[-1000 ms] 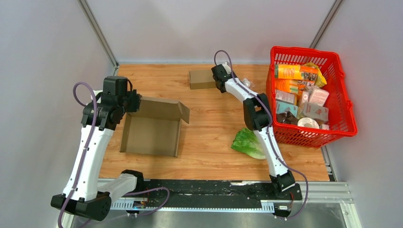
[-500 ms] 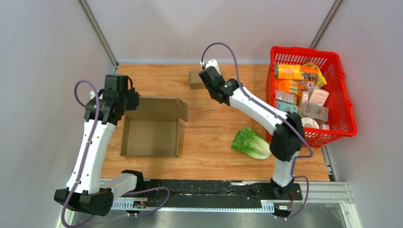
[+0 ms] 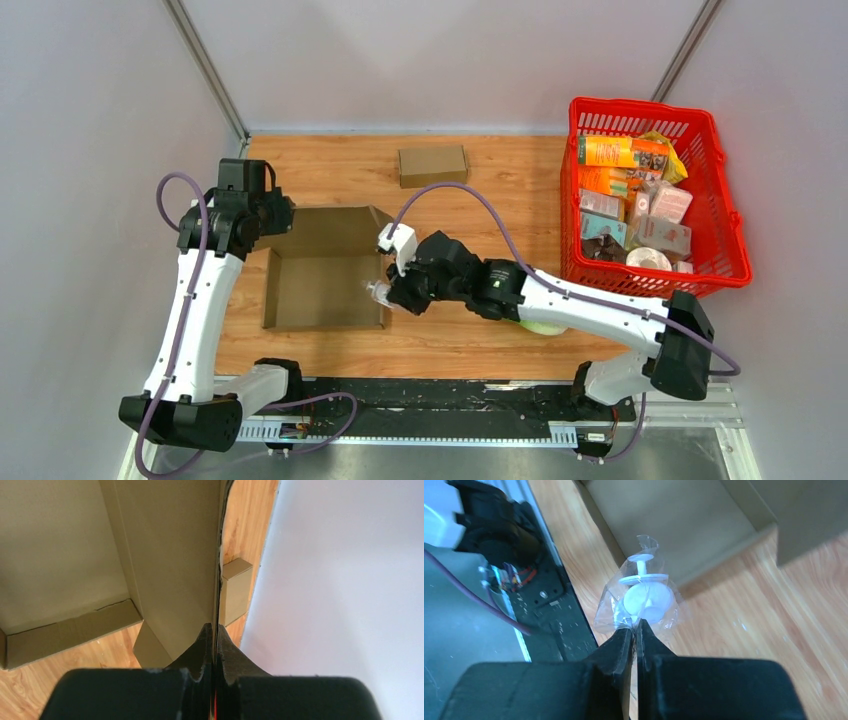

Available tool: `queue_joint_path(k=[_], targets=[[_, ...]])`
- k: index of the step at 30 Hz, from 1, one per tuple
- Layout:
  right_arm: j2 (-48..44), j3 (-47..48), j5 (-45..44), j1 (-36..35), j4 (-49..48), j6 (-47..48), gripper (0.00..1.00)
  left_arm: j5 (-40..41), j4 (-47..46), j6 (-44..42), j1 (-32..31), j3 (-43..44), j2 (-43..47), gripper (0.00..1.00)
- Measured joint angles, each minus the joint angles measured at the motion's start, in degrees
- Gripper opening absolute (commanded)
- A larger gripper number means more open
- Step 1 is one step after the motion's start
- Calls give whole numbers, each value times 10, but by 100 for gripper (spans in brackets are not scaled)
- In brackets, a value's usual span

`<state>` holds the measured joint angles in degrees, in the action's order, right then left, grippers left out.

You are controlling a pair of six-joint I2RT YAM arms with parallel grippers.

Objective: Fold the paper box

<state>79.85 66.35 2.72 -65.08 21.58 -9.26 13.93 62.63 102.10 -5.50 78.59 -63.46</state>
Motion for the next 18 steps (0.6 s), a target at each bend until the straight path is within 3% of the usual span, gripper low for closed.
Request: queue_joint_path(k=[1, 3, 4, 5, 11, 18], targets=[[6, 0, 13, -4, -15, 1, 11, -1, 2, 1, 0, 0, 0, 0], [22, 3, 30, -5, -54, 3, 30, -4, 8, 7, 0, 0, -1, 0], [35, 5, 33, -5, -81, 9, 57, -5, 9, 7, 0, 0, -3, 0], [50, 7, 34, -5, -104, 12, 66, -6, 11, 9, 0, 0, -4, 0], [150, 47, -33, -3, -181, 50, 82, -14, 16, 17, 0, -3, -10, 0], [32, -38, -111, 40, -153, 76, 93, -17, 11, 17, 1, -18, -9, 0]])
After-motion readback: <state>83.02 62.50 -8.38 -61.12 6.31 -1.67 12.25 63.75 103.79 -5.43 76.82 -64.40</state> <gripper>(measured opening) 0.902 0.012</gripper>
